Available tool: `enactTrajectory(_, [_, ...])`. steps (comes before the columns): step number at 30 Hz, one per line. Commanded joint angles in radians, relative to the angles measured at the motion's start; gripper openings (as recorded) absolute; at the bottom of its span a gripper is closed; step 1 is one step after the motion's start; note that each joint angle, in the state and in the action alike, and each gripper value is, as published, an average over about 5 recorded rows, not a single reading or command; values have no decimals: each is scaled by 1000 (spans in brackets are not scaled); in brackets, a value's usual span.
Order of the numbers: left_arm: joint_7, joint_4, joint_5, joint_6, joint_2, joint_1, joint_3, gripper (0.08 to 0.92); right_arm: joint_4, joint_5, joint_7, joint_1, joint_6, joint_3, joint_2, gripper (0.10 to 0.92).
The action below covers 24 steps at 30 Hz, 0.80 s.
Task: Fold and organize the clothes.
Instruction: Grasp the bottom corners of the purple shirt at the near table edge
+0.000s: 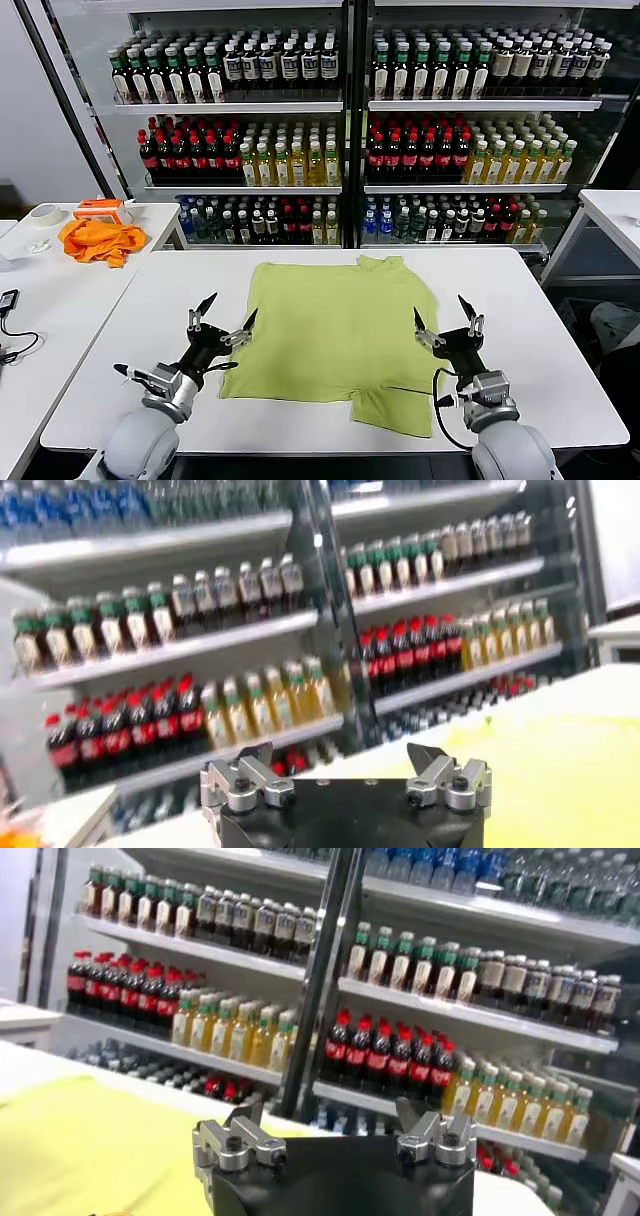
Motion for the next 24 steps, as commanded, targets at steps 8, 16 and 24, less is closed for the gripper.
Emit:
enactTrajectory(8, [-80,-92,-178,244,17,161,-46,822,47,101,40,-165,-57,-26,-50,823])
enactTrajectory(16, [-105,-64,-186,263,4,178,-39,823,35,123,62,-180,-70,-64,-19,823])
enactTrajectory(24, [-127,-81,-209,262,7,192,-40,823,13,118,86,-189,-68,-67,5,823])
